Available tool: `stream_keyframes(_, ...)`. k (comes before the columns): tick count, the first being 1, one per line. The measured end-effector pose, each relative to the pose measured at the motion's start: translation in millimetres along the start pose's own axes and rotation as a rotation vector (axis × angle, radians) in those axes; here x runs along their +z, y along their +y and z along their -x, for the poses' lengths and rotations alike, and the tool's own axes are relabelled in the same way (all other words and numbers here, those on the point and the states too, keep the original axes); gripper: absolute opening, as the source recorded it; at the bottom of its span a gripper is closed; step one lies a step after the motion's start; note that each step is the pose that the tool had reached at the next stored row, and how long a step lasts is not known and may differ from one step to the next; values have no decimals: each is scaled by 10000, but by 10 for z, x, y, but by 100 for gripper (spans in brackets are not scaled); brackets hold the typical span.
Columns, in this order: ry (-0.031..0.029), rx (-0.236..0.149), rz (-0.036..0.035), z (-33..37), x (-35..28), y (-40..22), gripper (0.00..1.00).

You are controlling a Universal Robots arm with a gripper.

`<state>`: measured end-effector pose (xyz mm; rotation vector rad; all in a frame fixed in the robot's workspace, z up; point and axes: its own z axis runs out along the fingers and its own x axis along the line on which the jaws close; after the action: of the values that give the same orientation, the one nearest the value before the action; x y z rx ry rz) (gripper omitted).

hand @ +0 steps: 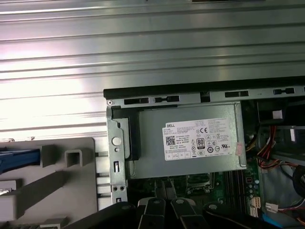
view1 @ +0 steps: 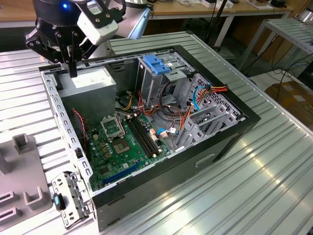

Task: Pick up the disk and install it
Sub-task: 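Reach for the disk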

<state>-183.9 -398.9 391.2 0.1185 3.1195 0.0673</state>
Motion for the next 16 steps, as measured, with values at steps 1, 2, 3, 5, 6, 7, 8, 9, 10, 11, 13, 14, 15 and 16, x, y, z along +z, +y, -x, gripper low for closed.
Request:
stream_keyframes(1, 2, 0, 0, -11, 0, -1, 11)
stream_keyframes(2, 4, 0, 0, -21, 0, -2, 11)
stream_keyframes(3, 6, 1, 0, -34, 1, -3, 11)
stream_keyframes(5, 9, 0, 0, -51, 2, -4, 11)
stream_keyframes(6, 11, 1, -1, -62, 2, -5, 11)
stream_keyframes(7, 13, 1, -1, -72, 2, -6, 11)
stream_keyframes(8, 16, 0, -1, -85, 3, -7, 11)
stream_keyframes(9, 17, 0, -1, -94, 3, -7, 11)
stream_keyframes(10, 19, 0, -1, -104, 3, -8, 11)
stream_keyframes(11, 20, 0, -1, -113, 3, -9, 11)
stream_keyframes(13, 23, 1, -2, -133, 4, -10, 11)
stream_keyframes(14, 24, 1, -1, -142, 4, -11, 11)
stream_keyframes(15, 25, 0, -2, -152, 4, -12, 11)
stream_keyframes(16, 26, 1, -2, -162, 4, -13, 11)
